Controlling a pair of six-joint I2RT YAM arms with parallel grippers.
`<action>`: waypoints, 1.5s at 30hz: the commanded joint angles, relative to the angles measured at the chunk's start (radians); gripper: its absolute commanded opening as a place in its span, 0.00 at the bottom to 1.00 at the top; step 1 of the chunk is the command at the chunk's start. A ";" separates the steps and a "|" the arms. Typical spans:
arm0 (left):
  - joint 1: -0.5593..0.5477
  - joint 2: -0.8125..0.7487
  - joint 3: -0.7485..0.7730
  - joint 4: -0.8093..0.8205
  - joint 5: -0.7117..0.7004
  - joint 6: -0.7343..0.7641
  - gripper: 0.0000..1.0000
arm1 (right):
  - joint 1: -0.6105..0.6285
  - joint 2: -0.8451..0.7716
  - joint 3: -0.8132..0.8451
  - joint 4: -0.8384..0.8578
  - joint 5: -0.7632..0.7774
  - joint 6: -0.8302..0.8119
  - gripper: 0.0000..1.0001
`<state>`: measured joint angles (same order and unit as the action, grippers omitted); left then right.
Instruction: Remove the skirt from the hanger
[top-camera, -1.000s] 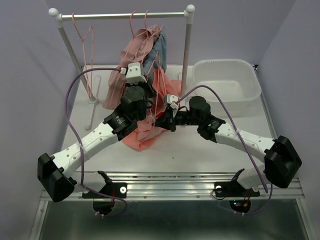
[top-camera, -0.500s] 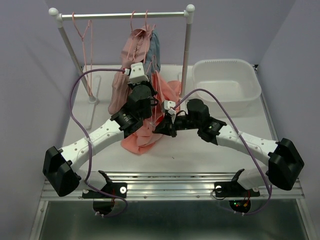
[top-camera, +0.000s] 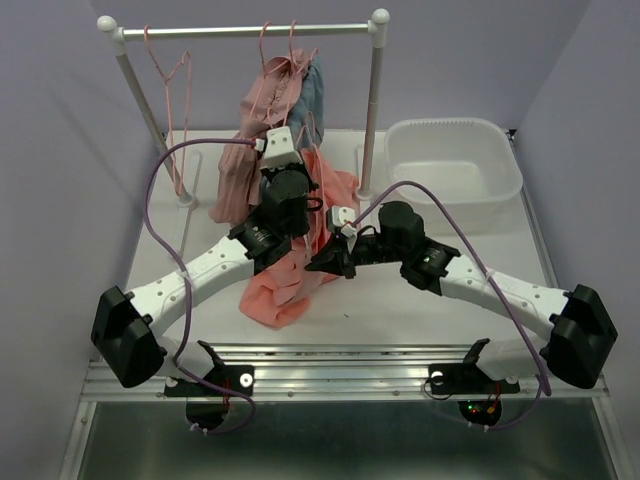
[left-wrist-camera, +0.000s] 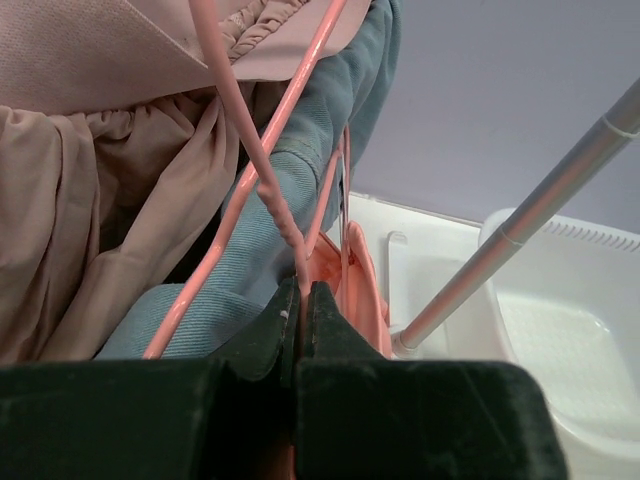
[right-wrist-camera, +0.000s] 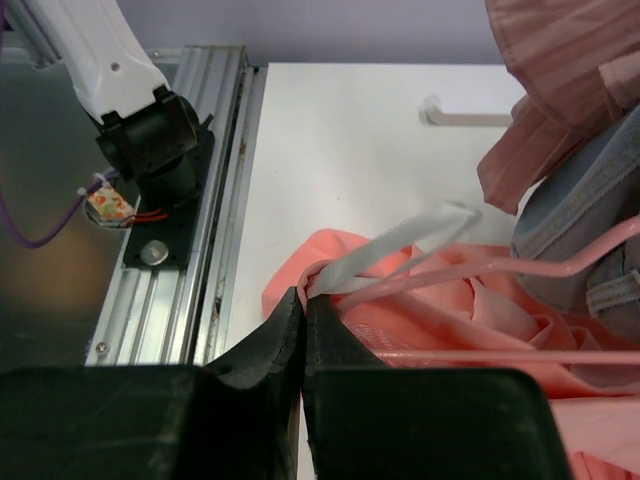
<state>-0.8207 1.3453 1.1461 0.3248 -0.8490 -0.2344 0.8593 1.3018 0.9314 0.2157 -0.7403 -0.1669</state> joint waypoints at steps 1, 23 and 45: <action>0.006 -0.080 0.023 0.059 0.048 -0.019 0.00 | 0.018 -0.012 -0.051 0.024 0.073 0.036 0.01; -0.024 -0.365 -0.043 -0.464 0.436 -0.177 0.00 | 0.018 -0.073 -0.172 0.093 1.013 0.244 0.01; -0.032 -0.479 -0.059 -0.926 0.579 -0.344 0.00 | -0.135 0.057 -0.022 0.074 1.098 0.178 0.01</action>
<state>-0.8455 0.8795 1.0592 -0.5587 -0.2527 -0.5556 0.7330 1.3563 0.8745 0.2394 0.4156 0.0509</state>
